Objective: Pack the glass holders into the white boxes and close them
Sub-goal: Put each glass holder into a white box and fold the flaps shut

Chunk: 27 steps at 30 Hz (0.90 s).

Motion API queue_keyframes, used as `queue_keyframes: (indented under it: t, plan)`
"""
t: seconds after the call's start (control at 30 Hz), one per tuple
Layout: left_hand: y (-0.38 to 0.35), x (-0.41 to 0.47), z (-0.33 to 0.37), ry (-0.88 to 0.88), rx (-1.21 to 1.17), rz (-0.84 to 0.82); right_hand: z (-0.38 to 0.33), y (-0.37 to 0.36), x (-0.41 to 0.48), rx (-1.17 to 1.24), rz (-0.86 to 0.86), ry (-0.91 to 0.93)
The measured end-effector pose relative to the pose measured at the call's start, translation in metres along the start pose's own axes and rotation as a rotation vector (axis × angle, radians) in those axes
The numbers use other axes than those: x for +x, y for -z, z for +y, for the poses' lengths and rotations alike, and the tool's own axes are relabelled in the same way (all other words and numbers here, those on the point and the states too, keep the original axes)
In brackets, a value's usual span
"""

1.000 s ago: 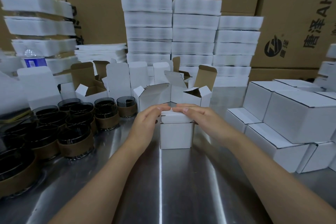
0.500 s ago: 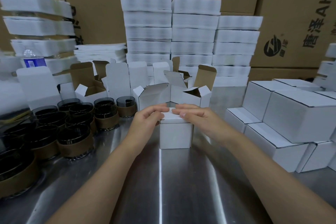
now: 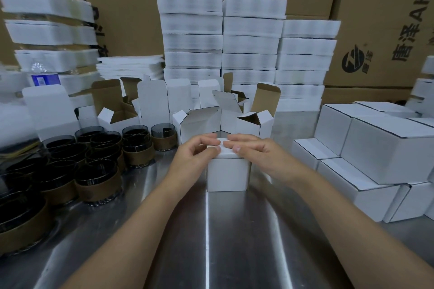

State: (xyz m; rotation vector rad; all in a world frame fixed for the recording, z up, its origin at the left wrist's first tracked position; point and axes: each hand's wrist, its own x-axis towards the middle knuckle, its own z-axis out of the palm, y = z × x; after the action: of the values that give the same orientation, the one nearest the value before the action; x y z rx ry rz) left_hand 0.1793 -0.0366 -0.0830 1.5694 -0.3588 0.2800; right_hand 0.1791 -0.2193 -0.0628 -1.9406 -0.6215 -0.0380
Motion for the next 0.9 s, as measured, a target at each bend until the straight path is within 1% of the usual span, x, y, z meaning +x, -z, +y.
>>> queue_keyframes:
  t: [0.23, 0.43, 0.5, 0.57, 0.63, 0.7, 0.73, 0.8, 0.9]
  plan:
    - [0.003, 0.000, -0.001, -0.005, 0.019, -0.023, 0.005, 0.001, 0.000, -0.006, -0.034, -0.008]
    - [0.004, -0.001, -0.001, -0.001, 0.025, -0.021, 0.002, 0.000, 0.000, -0.023, -0.017, 0.004]
    - [0.004, -0.001, -0.001, 0.005, 0.026, -0.016, 0.000, -0.002, -0.001, -0.068, 0.023, 0.008]
    - [0.004, -0.001, -0.001, 0.006, 0.021, -0.018, -0.003, -0.006, -0.003, -0.243, 0.117, 0.028]
    - [0.003, -0.001, 0.000, 0.003, 0.032, -0.013, -0.008, -0.014, -0.006, -0.526, 0.210, 0.096]
    - [0.003, -0.001, -0.001, -0.006, 0.062, -0.005, -0.013, -0.024, -0.008, -0.788, 0.257, 0.204]
    - [0.004, -0.001, -0.002, -0.006, 0.072, -0.005, -0.016, -0.030, -0.009, -0.885, 0.264, 0.223]
    - [0.004, -0.001, -0.003, 0.004, 0.099, -0.024, -0.018, -0.039, -0.008, -1.012, 0.296, 0.194]
    - [0.000, -0.004, -0.004, 0.008, 0.171, -0.077, -0.018, -0.044, -0.005, -1.047, 0.415, 0.181]
